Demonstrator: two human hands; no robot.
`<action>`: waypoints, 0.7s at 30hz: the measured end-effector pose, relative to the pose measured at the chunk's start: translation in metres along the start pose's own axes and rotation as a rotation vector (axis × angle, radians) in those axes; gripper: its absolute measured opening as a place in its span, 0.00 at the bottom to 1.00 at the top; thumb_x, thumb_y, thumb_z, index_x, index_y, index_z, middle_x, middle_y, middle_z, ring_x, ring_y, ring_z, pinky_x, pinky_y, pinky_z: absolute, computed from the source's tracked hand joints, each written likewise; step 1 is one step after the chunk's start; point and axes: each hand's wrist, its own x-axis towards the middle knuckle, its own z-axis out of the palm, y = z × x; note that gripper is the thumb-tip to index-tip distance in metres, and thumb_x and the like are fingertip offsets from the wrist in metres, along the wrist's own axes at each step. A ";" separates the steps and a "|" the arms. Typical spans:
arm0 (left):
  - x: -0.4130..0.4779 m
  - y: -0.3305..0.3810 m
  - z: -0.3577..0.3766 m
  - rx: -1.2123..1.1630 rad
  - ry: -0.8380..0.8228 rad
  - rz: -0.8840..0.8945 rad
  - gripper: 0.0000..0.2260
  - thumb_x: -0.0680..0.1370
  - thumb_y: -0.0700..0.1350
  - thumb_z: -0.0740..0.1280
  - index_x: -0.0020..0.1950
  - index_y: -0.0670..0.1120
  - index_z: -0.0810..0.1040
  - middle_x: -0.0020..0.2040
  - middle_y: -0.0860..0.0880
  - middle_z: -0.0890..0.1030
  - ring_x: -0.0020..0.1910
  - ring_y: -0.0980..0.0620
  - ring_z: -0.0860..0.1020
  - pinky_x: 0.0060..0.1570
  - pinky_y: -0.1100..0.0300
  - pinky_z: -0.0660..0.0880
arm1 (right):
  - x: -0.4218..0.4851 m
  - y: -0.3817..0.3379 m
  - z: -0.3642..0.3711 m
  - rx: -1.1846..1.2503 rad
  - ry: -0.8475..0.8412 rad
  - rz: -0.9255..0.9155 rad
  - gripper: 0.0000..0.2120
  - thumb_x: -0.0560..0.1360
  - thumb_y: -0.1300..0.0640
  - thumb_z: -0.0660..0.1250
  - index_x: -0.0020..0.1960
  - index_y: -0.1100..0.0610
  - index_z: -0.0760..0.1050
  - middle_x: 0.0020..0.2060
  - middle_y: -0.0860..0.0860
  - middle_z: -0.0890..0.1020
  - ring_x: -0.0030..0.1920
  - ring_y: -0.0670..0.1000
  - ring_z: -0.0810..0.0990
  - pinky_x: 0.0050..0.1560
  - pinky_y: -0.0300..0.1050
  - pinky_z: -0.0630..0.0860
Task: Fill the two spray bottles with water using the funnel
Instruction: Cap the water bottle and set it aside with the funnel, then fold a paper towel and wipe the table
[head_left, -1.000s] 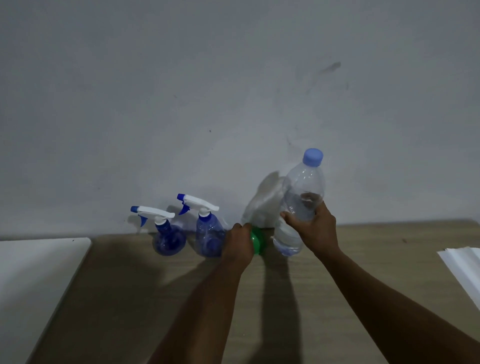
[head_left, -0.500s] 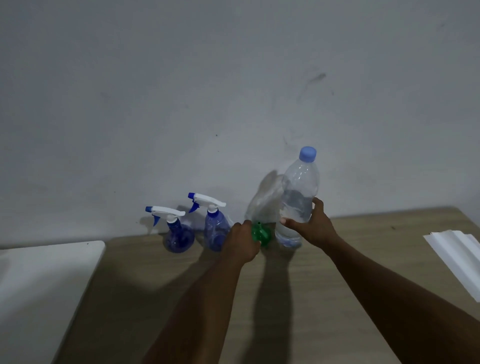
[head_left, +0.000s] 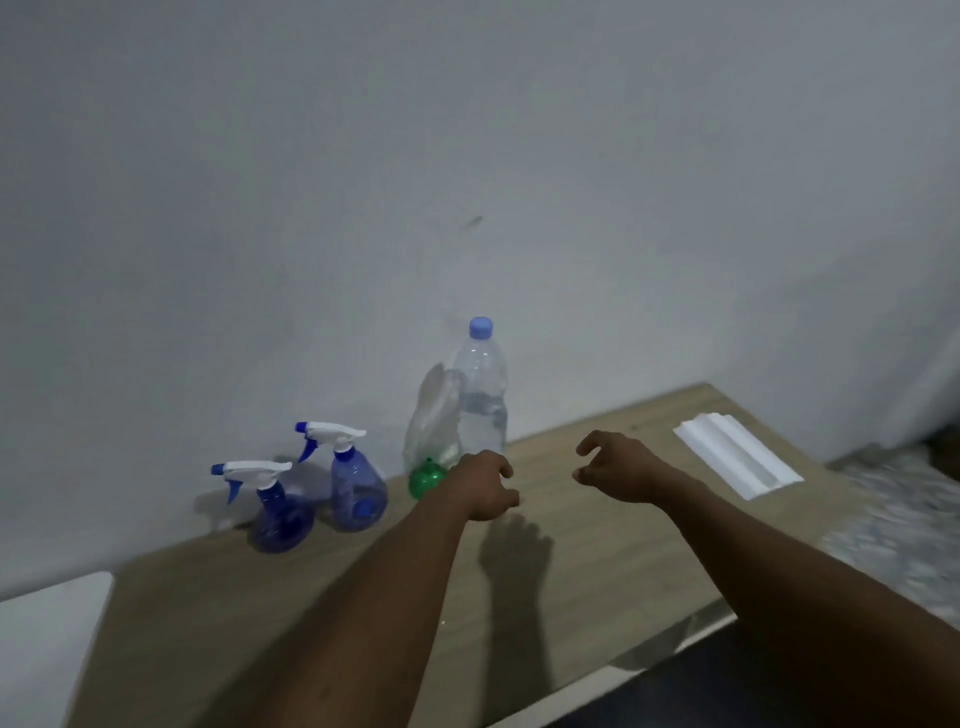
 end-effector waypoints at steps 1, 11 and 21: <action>-0.001 0.012 0.004 0.004 -0.012 0.021 0.24 0.74 0.55 0.73 0.69 0.51 0.76 0.65 0.44 0.78 0.62 0.45 0.78 0.66 0.53 0.73 | -0.009 0.012 -0.008 0.003 0.014 0.023 0.19 0.73 0.47 0.72 0.61 0.52 0.75 0.50 0.52 0.83 0.51 0.50 0.80 0.54 0.46 0.76; -0.009 0.162 0.063 0.094 -0.079 0.174 0.26 0.74 0.59 0.72 0.70 0.54 0.74 0.66 0.47 0.77 0.64 0.46 0.76 0.66 0.48 0.73 | -0.089 0.148 -0.099 0.080 0.136 0.204 0.14 0.72 0.46 0.72 0.54 0.49 0.76 0.44 0.51 0.82 0.43 0.50 0.81 0.36 0.40 0.72; -0.006 0.317 0.165 0.075 -0.124 0.208 0.27 0.75 0.57 0.72 0.72 0.53 0.72 0.69 0.47 0.75 0.65 0.47 0.76 0.66 0.49 0.73 | -0.166 0.295 -0.196 0.143 0.194 0.246 0.09 0.74 0.52 0.70 0.53 0.53 0.77 0.43 0.55 0.84 0.43 0.55 0.85 0.31 0.42 0.78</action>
